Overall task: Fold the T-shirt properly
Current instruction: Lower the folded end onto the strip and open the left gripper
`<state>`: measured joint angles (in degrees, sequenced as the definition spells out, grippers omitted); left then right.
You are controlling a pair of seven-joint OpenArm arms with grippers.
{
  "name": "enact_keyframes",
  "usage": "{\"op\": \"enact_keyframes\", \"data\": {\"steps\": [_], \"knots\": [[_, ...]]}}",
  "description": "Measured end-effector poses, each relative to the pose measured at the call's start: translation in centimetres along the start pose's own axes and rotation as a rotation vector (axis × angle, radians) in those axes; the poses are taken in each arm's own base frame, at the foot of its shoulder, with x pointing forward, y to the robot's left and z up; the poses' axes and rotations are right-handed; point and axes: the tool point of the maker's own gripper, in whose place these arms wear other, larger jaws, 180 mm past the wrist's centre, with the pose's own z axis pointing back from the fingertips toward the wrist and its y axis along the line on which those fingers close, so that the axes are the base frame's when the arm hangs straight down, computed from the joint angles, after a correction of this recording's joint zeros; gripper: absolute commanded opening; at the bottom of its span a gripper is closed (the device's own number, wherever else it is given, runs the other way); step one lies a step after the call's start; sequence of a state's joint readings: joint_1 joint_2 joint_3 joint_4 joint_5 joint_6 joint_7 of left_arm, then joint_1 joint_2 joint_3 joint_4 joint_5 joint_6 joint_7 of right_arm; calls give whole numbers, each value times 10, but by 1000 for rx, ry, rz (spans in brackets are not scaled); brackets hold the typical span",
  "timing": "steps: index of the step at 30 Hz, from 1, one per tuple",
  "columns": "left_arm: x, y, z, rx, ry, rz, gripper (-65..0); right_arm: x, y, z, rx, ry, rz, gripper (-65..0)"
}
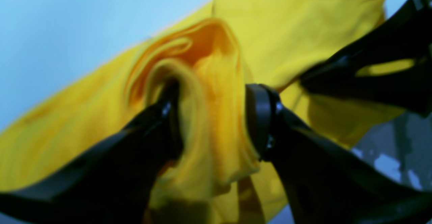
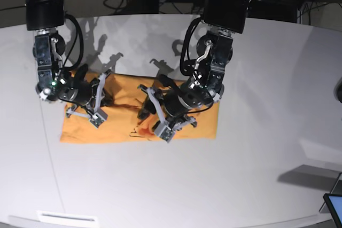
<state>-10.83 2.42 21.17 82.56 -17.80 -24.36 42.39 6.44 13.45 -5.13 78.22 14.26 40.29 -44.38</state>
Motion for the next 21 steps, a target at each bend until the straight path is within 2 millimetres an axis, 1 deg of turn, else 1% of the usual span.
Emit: {"op": "enact_keyframes", "data": {"steps": [3, 8, 11, 14, 16, 18, 21], "knots": [[9, -10, -2, -16, -21, -5, -329, 0, 0, 0, 0, 0, 0, -647], [15, -44, -11, -95, -15, -67, -324, 0, 0, 0, 0, -1, 0, -647], [21, -57, -15, -120, -26, -73, -324, 0, 0, 0, 0, -1, 0, -647], [25, -63, -17, -131, -37, -65, -324, 0, 0, 0, 0, -1, 0, -647], [30, -62, -17, -128, -45, -73, -324, 0, 0, 0, 0, -1, 0, -647], [42, -60, -13, -121, -69, -91, -324, 0, 0, 0, 0, -1, 0, -647], [65, -60, 2, -110, -141, -125, -339, 0, 0, 0, 0, 0, 0, -647]]}}
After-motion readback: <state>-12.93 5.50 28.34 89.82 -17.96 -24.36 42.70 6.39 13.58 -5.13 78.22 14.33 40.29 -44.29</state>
